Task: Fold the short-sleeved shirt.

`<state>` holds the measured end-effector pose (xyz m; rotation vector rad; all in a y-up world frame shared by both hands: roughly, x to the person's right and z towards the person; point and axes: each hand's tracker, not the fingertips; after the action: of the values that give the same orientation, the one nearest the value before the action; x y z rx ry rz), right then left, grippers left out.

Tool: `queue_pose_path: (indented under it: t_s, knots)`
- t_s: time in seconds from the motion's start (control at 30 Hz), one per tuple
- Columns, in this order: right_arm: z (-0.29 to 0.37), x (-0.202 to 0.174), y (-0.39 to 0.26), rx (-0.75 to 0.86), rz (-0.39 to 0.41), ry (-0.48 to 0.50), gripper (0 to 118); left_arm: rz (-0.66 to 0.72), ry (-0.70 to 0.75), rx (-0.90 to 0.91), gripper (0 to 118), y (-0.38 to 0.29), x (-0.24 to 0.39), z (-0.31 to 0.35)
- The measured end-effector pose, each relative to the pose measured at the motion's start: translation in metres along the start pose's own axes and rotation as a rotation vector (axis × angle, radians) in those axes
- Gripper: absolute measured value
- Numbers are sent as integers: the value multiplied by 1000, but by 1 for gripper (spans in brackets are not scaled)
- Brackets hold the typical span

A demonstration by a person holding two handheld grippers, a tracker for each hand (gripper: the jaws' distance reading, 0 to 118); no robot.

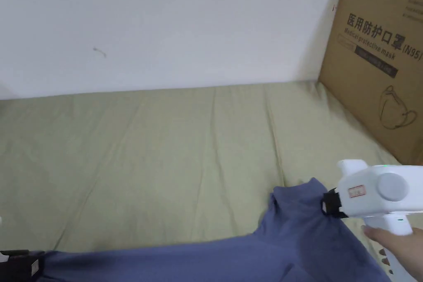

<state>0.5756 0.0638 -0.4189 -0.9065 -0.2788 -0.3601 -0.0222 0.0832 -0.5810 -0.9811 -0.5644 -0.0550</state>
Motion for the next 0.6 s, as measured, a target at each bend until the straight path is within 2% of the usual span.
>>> queue_pose_path:
  t_s: [0.07, 0.13, 0.23, 0.37, 0.6]
  knots:
    - [41, 8, 2, 103, -52, 60, 0, 7, -18, 36, 2, 3, 3, 20]
    - [91, 3, -1, 180, -41, 67, 0, 4, -27, 78, 2, 8, 9, 43]
    - [159, -1, -1, 257, -58, 135, 0, -26, -19, 171, 2, 16, 20, 87]
    - [240, -16, 6, 371, 15, 152, 0, -45, -40, 299, 2, 30, 37, 153]
    - [349, -45, 40, 555, 51, 190, 0, -85, -39, 450, 2, 64, 57, 252]
